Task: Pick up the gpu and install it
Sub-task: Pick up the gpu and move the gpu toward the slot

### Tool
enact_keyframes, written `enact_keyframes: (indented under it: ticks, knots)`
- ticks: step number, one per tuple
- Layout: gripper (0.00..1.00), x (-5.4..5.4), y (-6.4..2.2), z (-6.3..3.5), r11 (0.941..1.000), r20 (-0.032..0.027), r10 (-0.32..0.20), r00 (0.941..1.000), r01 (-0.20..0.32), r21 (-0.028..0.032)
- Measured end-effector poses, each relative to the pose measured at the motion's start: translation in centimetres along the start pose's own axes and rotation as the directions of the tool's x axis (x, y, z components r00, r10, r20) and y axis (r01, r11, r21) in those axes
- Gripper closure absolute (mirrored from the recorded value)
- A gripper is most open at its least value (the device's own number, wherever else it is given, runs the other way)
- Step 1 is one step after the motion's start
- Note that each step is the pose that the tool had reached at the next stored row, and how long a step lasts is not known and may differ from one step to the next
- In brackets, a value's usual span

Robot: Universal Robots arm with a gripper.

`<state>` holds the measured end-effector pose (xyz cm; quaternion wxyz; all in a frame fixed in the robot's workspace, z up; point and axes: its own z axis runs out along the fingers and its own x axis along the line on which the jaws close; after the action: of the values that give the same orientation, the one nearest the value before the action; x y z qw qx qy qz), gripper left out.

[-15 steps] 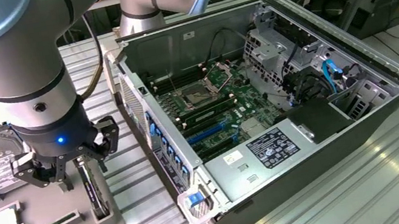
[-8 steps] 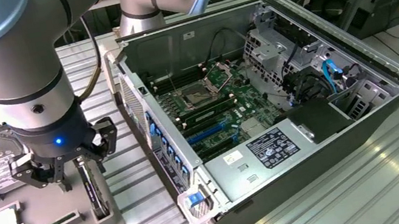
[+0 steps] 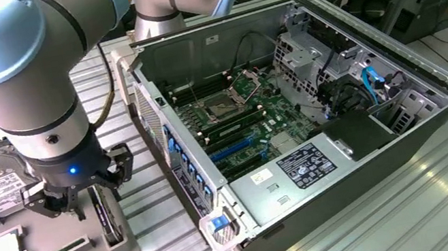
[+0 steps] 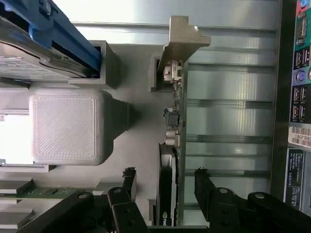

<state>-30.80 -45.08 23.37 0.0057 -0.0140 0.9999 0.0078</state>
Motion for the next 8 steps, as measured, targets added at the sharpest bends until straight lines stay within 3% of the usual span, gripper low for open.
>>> enact_keyframes:
  ticks: [1,3,8]
  knots:
    - [0.4,0.03,-0.01,1.06,1.0,-0.0001,0.0,1.0,0.0,0.0]
    - [0.55,0.04,-0.01,1.25,1.0,-0.0001,0.0,1.0,0.0,0.0]
    - [0.55,-0.08,-0.01,1.27,1.0,-0.0001,0.0,1.0,0.0,0.0]
